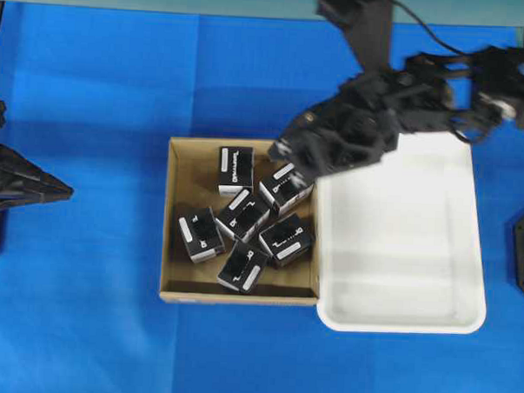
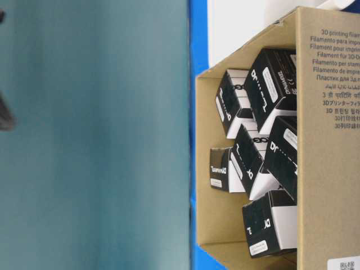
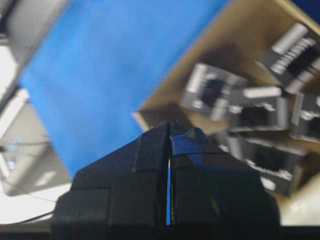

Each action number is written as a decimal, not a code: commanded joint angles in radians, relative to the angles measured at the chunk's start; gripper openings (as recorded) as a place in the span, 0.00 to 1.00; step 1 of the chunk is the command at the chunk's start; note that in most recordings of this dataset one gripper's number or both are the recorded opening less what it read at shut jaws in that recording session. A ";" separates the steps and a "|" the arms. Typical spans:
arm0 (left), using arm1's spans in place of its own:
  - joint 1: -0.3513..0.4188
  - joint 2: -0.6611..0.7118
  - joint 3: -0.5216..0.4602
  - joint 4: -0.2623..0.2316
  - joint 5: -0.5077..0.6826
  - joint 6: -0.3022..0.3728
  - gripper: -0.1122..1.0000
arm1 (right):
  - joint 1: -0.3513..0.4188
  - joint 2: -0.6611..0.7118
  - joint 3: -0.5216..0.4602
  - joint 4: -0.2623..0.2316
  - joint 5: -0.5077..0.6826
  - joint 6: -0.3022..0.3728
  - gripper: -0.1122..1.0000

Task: Pick a box that is randomly placed inside the cardboard box.
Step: 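Move the right gripper over the cardboard box above a black-and-white box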

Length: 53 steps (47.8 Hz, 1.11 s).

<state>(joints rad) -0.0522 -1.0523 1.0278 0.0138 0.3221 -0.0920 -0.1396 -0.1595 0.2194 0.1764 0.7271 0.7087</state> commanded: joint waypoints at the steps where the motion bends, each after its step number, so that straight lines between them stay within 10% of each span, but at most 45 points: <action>1: 0.000 0.002 -0.028 0.003 0.014 0.003 0.04 | -0.005 0.038 -0.051 -0.012 0.063 0.041 0.10; 29: 0.000 -0.011 -0.026 0.003 0.181 0.075 0.04 | -0.005 0.370 -0.345 -0.152 0.430 0.477 0.11; 53: 0.000 -0.011 -0.015 0.003 0.258 0.089 0.04 | -0.002 0.532 -0.477 -0.209 0.446 0.535 0.14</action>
<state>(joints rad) -0.0522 -1.0677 1.0262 0.0138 0.5752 -0.0046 -0.1457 0.3712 -0.2546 -0.0276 1.2088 1.2487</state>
